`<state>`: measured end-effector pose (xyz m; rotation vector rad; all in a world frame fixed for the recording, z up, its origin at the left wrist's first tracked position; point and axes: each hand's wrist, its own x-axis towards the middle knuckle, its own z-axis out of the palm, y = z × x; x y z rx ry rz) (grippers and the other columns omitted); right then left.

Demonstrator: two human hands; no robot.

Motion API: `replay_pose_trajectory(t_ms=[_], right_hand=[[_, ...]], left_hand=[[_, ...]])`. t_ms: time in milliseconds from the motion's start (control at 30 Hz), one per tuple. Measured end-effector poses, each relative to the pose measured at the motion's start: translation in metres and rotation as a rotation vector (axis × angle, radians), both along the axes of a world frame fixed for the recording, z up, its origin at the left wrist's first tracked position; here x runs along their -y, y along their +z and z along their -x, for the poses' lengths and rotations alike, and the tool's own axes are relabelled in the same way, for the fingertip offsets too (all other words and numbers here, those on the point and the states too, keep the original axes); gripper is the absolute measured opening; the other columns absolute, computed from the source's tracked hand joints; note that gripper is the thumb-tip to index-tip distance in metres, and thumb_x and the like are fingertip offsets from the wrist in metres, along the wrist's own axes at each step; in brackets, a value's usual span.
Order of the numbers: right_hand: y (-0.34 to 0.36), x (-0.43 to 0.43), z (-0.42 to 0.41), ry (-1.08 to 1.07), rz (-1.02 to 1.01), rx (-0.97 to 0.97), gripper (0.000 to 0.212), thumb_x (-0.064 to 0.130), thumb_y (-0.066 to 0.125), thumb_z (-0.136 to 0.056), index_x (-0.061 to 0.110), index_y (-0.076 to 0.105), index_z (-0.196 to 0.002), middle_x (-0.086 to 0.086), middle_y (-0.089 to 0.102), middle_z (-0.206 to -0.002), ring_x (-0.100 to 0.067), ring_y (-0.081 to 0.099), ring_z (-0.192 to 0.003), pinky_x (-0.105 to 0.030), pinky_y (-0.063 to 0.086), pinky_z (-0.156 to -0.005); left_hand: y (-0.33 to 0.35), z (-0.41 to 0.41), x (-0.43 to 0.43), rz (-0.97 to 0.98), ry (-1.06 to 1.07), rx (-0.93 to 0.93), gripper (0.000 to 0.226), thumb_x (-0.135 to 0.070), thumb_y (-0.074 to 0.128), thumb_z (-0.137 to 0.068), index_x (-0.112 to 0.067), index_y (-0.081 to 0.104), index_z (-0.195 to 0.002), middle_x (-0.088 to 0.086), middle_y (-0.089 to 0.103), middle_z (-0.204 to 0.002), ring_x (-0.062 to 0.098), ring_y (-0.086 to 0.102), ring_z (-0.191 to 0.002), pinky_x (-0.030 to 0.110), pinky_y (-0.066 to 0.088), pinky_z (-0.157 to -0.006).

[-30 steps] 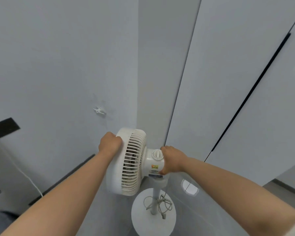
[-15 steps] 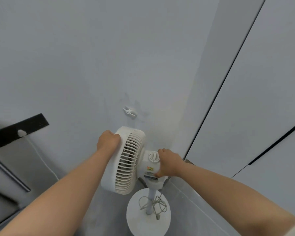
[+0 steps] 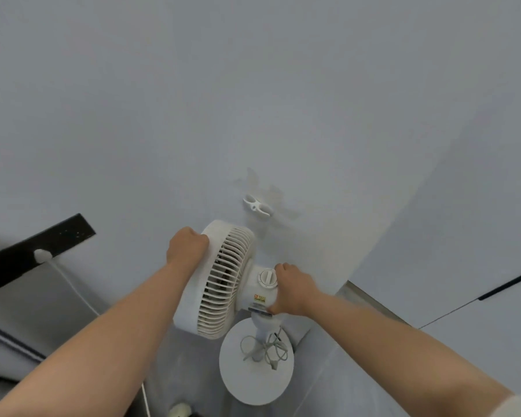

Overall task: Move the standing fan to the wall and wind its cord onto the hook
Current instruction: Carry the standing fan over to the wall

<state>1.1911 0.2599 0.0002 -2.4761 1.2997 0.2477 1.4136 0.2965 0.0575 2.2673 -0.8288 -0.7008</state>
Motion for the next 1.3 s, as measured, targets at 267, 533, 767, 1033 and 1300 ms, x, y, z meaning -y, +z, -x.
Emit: replay_pose_trajectory(t_ms=[267, 533, 767, 1033, 1300], right_hand=[[-0.01, 0.008, -0.058, -0.176, -0.008, -0.005, 0.072, 0.055, 0.073, -0.062, 0.013, 0.044, -0.113, -0.006, 0.051, -0.116, -0.024, 0.05, -0.109, -0.035, 0.046, -0.083], [-0.039, 0.011, -0.083, -0.313, 0.018, -0.014, 0.073, 0.056, 0.073, -0.059, 0.015, 0.044, -0.112, -0.004, 0.052, -0.114, -0.023, 0.05, -0.107, -0.035, 0.048, -0.08], [-0.078, 0.009, -0.088, -0.291, 0.06, -0.006, 0.071, 0.057, 0.073, -0.059, 0.015, 0.047, -0.11, -0.003, 0.054, -0.11, -0.022, 0.052, -0.102, -0.033, 0.047, -0.077], [-0.085, 0.01, -0.1, -0.241, 0.143, 0.031, 0.07, 0.055, 0.075, -0.056, 0.013, 0.048, -0.105, -0.003, 0.057, -0.103, -0.023, 0.055, -0.095, -0.031, 0.047, -0.072], [-0.11, -0.015, -0.109, -0.28, 0.192, 0.085, 0.066, 0.053, 0.076, -0.053, 0.016, 0.048, -0.1, 0.001, 0.056, -0.095, -0.019, 0.055, -0.083, -0.029, 0.043, -0.062]], left_hand=[[-0.006, -0.06, 0.04, -0.009, -0.194, -0.044, 0.013, -0.022, 0.047, -0.087, -0.013, 0.046, -0.077, 0.001, 0.047, -0.075, 0.023, 0.046, -0.076, 0.031, 0.034, -0.069], [-0.027, -0.079, 0.066, 0.045, -0.26, -0.03, 0.035, -0.022, 0.045, -0.088, -0.018, 0.031, -0.056, 0.011, 0.039, -0.061, 0.031, 0.042, -0.069, 0.047, 0.047, -0.085], [-0.077, -0.078, 0.063, 0.122, -0.17, -0.002, 0.031, -0.025, 0.042, -0.089, -0.013, 0.039, -0.06, 0.003, 0.043, -0.065, 0.025, 0.043, -0.068, 0.032, 0.033, -0.064], [-0.084, -0.098, 0.07, 0.18, -0.068, 0.02, 0.034, -0.028, 0.043, -0.089, -0.001, 0.059, -0.076, 0.012, 0.06, -0.08, 0.035, 0.058, -0.082, 0.032, 0.037, -0.068], [-0.097, -0.104, 0.044, 0.227, -0.186, 0.136, 0.034, -0.028, 0.041, -0.092, -0.001, 0.061, -0.097, 0.018, 0.063, -0.11, 0.037, 0.057, -0.102, 0.032, 0.036, -0.076]])
